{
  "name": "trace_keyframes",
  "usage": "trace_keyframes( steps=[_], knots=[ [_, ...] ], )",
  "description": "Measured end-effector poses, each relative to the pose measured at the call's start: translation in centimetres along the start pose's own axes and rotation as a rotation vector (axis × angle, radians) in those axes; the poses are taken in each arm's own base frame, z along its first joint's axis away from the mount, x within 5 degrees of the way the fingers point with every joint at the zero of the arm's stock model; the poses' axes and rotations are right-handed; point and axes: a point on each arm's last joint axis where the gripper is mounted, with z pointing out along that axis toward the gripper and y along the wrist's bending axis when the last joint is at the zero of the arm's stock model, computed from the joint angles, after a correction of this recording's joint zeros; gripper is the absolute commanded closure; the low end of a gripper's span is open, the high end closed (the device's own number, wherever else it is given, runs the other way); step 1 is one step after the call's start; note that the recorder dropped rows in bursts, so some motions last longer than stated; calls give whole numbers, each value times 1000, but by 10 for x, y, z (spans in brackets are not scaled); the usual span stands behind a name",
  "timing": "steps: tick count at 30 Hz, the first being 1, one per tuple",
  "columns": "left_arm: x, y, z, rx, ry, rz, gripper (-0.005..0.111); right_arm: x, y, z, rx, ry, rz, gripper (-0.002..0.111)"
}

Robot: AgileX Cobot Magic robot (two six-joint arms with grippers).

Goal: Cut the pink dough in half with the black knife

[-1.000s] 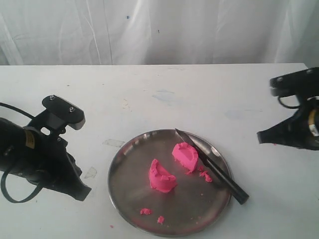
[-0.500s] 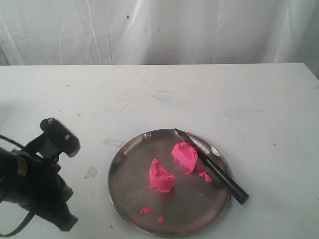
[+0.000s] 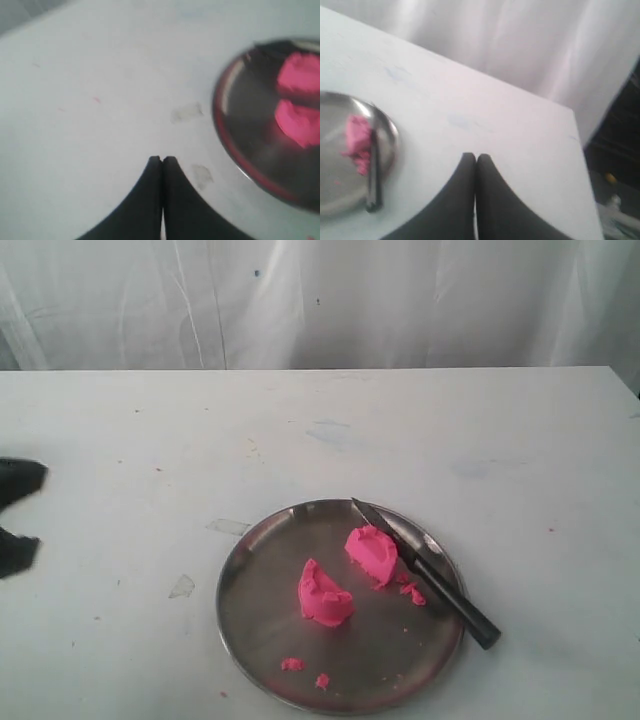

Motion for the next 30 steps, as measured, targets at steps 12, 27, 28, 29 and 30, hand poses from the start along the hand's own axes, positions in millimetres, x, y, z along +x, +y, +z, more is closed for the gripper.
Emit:
trace_keyframes(
  steps=[12,27,28,29,30],
  knots=[
    [47,13,-125,-446,-201,-79,107,19,31,28,-220,-92,258,108],
    [85,2,-135,-421,49,-167,107,23,25,30,-20,-60,311,108],
    [85,2,-135,-421,49,-167,107,23,25,30,-2,-59,314,108],
    [86,2,-135,-421,51,-168,107,23,25,30,8,-58,316,108],
    [86,2,-135,-421,51,-168,107,25,24,32,21,-60,309,108]
  ],
)
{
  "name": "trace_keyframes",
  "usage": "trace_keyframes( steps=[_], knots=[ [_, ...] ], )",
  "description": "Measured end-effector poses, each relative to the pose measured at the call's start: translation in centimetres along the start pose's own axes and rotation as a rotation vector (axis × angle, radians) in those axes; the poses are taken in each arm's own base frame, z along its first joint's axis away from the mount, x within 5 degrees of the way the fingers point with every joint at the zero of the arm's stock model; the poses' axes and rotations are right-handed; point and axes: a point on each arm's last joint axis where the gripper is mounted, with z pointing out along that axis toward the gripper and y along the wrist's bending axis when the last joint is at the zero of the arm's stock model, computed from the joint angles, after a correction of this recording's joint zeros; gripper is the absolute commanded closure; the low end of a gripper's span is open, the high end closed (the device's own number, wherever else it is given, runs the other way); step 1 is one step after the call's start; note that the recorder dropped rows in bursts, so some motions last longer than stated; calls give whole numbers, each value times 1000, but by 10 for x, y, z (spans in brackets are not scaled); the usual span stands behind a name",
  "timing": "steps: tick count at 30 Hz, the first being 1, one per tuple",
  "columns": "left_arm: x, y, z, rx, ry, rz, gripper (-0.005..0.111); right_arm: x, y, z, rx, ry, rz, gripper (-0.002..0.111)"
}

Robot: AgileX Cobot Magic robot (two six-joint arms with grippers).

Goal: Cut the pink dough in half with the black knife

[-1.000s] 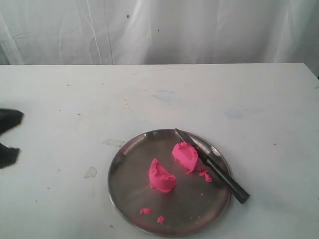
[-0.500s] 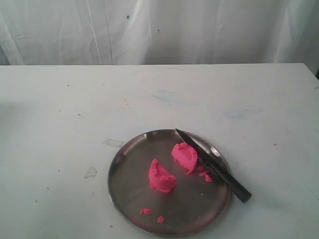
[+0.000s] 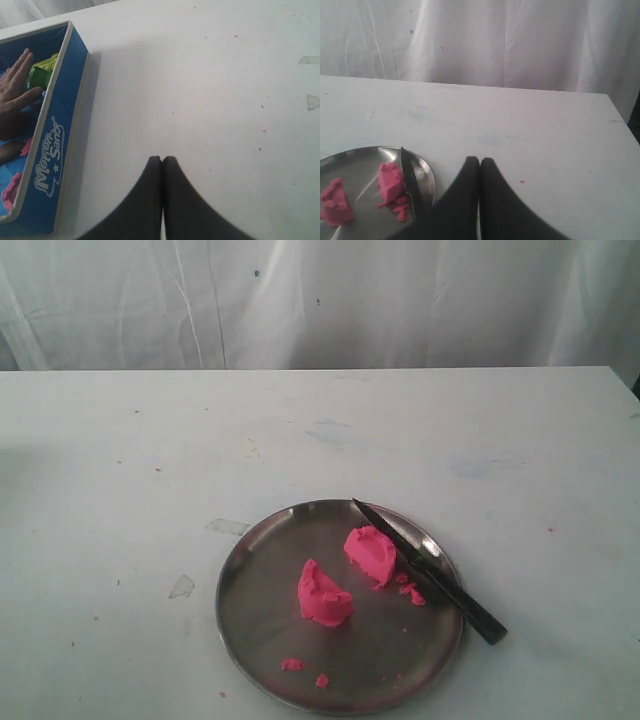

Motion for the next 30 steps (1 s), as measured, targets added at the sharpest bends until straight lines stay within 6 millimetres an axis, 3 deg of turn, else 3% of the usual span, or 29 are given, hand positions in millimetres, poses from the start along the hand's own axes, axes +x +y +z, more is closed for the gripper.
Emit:
trace_keyframes(
  steps=[8,12,22,27,30],
  knots=[
    [0,0,0,-4,1,3,107,69,-12,27,137,134,-52,108],
    [0,0,0,-4,3,3,107,65,-12,29,139,63,-56,108],
    [0,0,3,-7,-18,6,107,66,-12,29,140,73,-57,108],
    [6,-6,24,-3,-153,0,107,66,-12,29,140,75,-56,108],
    [22,-11,42,10,-129,-104,107,66,-12,29,140,75,-56,108]
  ],
)
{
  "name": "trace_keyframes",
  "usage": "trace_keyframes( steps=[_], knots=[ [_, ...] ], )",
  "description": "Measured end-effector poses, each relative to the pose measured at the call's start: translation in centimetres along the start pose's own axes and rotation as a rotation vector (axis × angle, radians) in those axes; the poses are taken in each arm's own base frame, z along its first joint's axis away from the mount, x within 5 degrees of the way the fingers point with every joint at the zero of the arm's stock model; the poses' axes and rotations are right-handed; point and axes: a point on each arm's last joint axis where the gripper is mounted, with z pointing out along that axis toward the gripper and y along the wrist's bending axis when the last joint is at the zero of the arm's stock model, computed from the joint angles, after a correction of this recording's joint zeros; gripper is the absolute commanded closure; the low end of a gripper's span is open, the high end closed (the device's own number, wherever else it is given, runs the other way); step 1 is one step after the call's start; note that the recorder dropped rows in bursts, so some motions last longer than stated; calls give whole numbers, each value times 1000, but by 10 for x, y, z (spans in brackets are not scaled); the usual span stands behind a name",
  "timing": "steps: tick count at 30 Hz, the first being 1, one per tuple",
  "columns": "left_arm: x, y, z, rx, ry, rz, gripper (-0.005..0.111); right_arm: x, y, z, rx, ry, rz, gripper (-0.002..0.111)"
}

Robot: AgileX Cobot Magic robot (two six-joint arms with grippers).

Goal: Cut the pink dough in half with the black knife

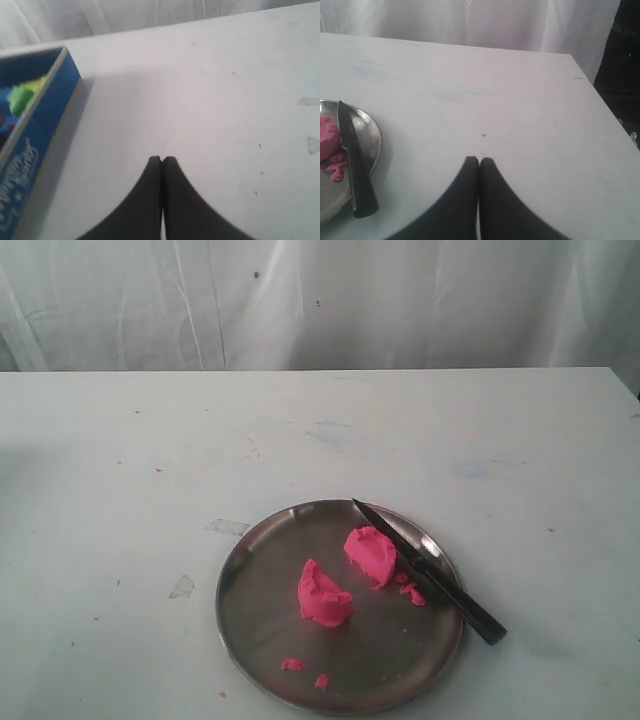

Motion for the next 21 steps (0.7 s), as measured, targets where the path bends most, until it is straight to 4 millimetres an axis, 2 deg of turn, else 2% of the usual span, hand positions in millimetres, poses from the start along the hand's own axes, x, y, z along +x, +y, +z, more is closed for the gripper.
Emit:
trace_keyframes(
  steps=[5,7,13,21],
  knots=[
    [50,-20,29,141,133,-277,107,0,0,0,0,0,0,108],
    [62,-24,34,163,167,-320,107,0,0,0,0,0,0,108],
    [61,-24,36,171,120,-215,107,0,0,0,0,0,-1,108],
    [61,-24,36,173,116,-185,107,0,0,0,0,0,-1,108]
  ],
)
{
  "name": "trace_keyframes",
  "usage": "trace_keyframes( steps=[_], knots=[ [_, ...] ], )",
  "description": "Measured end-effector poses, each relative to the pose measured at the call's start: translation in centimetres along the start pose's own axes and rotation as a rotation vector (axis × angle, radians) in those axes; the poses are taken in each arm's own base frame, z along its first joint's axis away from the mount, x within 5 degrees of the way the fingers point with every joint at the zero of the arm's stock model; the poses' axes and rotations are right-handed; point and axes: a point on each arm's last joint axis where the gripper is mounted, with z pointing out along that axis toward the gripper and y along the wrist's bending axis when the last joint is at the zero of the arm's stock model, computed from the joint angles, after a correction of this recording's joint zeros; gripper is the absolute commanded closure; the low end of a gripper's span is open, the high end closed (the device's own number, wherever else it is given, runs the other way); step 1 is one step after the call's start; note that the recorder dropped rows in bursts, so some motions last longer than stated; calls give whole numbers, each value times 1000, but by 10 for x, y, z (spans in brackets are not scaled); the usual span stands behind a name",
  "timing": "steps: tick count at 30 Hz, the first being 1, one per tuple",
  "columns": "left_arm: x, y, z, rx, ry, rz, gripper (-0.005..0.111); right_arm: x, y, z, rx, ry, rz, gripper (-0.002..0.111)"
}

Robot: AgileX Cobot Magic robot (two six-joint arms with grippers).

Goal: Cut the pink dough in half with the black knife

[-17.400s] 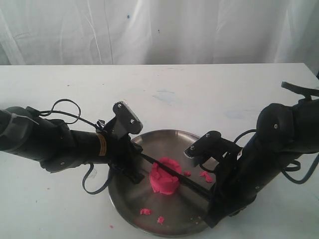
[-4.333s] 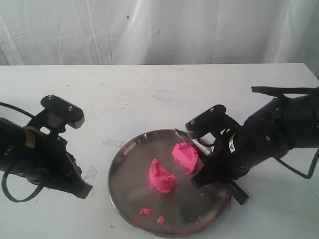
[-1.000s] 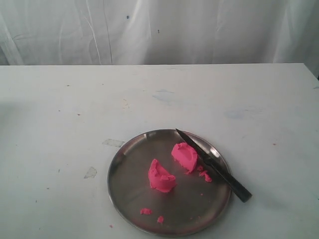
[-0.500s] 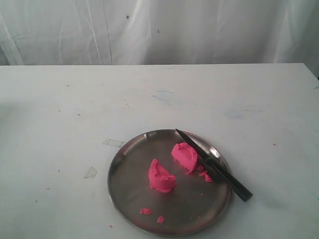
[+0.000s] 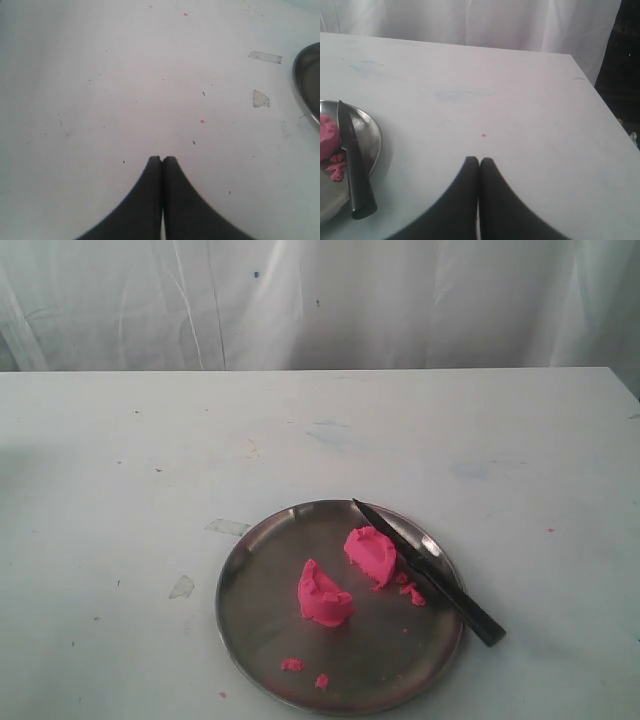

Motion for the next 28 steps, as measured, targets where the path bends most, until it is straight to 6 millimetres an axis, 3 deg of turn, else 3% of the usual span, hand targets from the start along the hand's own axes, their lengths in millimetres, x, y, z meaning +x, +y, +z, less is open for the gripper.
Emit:
trace_keyframes(
  steps=[18,22,28],
  knots=[
    [0,0,0,-1,-10,5,107,0,0,0,0,0,0,108],
    [-14,0,0,4,-165,6,107,0,0,0,0,0,1,108],
    [-11,0,0,3,-138,8,107,0,0,0,0,0,1,108]
  ],
)
